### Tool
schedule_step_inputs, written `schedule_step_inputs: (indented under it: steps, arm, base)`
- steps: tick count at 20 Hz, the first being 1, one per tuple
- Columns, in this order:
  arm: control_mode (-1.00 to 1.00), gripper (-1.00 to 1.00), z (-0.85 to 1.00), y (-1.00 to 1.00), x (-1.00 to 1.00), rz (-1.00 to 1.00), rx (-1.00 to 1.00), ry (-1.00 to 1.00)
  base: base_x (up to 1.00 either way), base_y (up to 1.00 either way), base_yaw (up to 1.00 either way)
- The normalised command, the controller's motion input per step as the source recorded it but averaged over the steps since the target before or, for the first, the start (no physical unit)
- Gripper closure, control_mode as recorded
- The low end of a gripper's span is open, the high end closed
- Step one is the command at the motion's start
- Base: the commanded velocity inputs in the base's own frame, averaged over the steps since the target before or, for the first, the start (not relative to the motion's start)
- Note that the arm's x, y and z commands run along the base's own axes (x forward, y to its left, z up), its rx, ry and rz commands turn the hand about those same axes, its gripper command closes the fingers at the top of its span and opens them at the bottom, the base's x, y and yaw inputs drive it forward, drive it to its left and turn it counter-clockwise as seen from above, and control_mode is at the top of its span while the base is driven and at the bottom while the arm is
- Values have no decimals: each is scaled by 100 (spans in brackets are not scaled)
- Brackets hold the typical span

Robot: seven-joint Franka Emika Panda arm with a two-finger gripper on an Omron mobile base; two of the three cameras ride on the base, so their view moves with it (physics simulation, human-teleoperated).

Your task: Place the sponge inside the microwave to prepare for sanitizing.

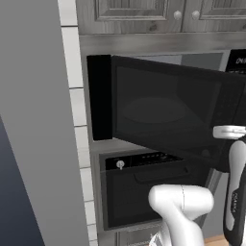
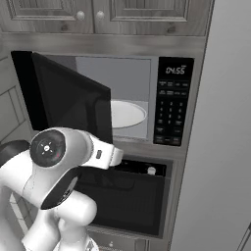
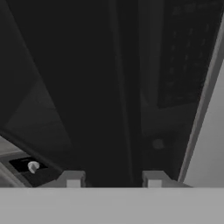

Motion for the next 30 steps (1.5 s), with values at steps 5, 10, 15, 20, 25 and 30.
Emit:
schedule_step_inputs:
  steps: [5,10,15,20,25,30]
  arm:
    - [-100,-100,4,-19,-47,-11,0,6]
    - [-100,-100,12,-26,-54,-16,14,5]
    - [-100,-100,29,-35,-53,-13,28,0]
    - [-100,-100,23,-38,-65,-2,32,-6]
    - [-100,-100,9,-14,-30,17,36,-10]
    - [-100,-100,11,-27,-16,18,22,-1]
  base:
    - [0,0,0]
    - [0,0,0]
    - [0,0,0]
    - [0,0,0]
    - [0,0,0]
    - [0,0,0]
